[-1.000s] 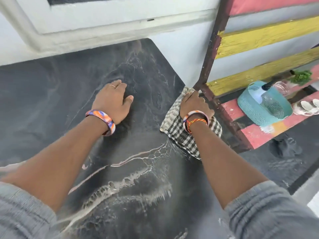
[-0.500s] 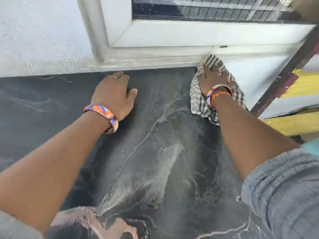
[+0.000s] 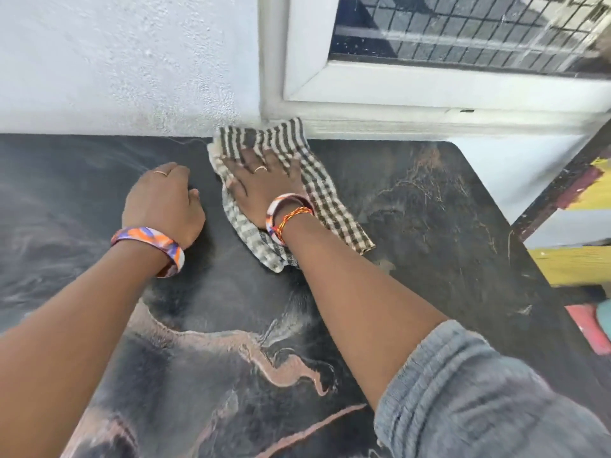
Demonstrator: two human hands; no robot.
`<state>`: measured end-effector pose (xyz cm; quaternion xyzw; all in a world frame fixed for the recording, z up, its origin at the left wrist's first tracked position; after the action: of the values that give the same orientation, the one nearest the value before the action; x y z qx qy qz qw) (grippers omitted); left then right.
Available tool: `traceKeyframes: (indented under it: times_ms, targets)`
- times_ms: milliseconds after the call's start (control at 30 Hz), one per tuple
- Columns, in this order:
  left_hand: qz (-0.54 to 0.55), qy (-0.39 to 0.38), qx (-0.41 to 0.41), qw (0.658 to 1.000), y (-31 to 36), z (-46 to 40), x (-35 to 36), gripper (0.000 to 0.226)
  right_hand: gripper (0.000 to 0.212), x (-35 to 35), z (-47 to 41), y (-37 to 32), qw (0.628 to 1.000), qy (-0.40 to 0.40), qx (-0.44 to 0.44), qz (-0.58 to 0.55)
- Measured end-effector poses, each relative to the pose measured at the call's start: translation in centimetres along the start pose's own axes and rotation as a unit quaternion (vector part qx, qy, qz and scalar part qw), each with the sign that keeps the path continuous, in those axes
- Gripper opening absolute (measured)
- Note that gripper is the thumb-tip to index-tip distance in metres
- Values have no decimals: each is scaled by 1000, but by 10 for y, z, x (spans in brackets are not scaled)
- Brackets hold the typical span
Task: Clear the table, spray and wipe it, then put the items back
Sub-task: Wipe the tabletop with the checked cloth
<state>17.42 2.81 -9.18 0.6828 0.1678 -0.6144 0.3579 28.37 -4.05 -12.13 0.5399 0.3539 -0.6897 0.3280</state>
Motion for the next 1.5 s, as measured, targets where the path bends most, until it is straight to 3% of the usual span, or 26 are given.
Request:
traceKeyframes:
  times_ms: [133,267,400,533,733,900,1100,1200,1333,1500]
  targets:
    - [-7,-4,-17,1000,-20,37,-12,33,49,11,41,-41,999,-13,-34,5]
    - [-7,-16,0,1000,-14,79,-19,33,50,20,98,-37,1000,-21,4,1]
    - [-11,-23,58,998,9,119,-25,37,54,25,163,11,991,-12,124,-43]
    - [-24,-30,104,994,23,162,-31,36,56,33,238,55,960,-2,271,-76]
    - [-32,-39,105,993,-11,201,-41,37,60,45,282,23,929,0,356,-100]
    - [-22,-39,64,997,-51,201,-51,33,65,52,270,-48,934,13,343,-102]
    - [-23,-30,8,999,-104,180,-63,36,67,57,220,-159,978,-12,201,-61]
    - [-34,-30,1,999,-128,162,-68,35,65,49,176,-165,983,-17,176,-57]
    - [-43,-26,0,999,-164,130,-79,34,62,29,102,-124,970,-7,232,-74]
    - [-14,-2,23,1000,-211,93,-88,29,69,5,35,-69,920,17,375,-110]
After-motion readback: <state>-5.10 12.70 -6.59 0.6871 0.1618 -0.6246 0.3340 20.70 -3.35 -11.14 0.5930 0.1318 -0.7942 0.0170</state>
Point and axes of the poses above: each hand's wrist, its own z-axis away from the middle knuckle, its own x-axis out of the palm, y = z × x, the point moved 7 cm from there along -z, towards the middle knuckle, and after that the axes turned 4 degrees about -y, right-handed, at the moved point
